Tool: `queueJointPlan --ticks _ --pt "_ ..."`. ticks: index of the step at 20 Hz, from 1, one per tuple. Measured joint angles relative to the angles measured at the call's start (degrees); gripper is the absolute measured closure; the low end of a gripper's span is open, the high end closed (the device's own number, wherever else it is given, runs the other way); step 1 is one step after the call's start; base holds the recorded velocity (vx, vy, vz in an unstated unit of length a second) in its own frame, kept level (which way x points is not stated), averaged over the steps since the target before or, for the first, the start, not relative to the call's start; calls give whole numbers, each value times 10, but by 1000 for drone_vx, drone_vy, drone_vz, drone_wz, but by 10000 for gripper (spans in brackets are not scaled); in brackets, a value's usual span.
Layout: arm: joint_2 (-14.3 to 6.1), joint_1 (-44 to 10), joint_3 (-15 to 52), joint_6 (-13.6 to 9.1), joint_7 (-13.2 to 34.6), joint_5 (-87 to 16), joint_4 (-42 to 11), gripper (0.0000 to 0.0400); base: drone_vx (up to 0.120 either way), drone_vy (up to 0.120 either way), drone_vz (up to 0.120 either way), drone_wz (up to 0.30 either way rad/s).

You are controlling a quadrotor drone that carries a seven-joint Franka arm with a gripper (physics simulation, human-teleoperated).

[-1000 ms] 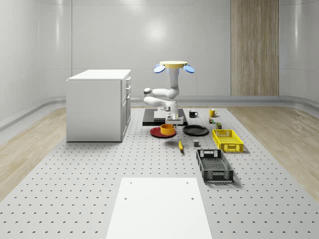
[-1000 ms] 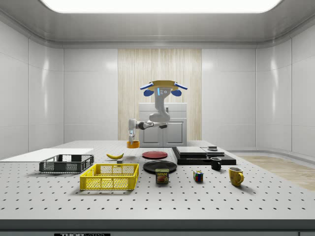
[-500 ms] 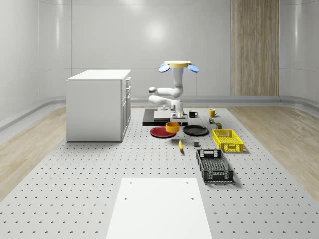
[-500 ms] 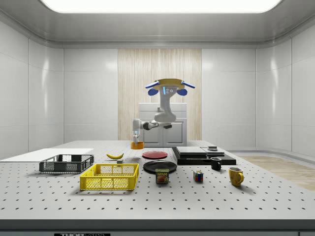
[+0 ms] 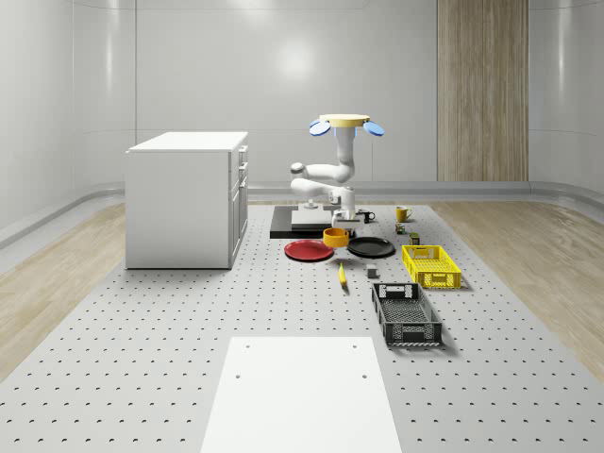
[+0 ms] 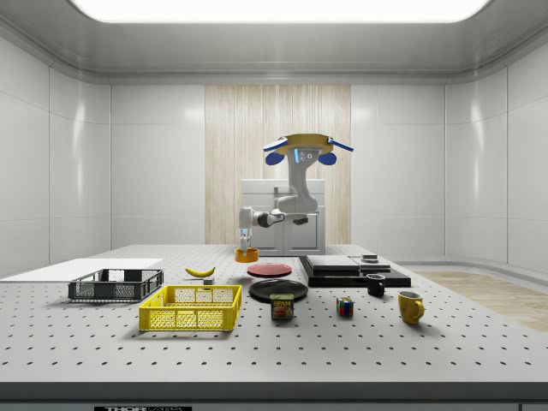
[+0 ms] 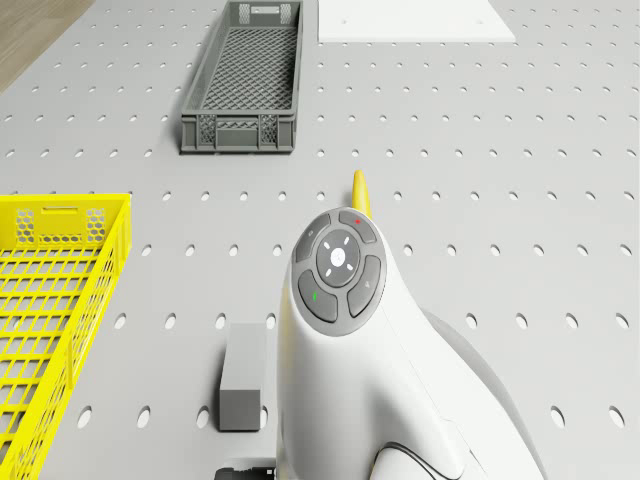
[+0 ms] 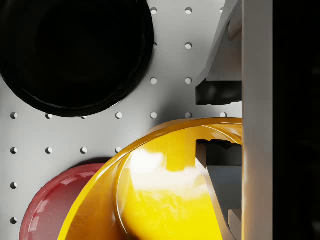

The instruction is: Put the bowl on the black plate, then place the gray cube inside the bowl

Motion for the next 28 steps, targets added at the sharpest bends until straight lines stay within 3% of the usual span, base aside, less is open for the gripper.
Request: queueJointPlan --ticks 28 --pt "-5 -2 1 5 1 2 0 300 -114 120 0 0"
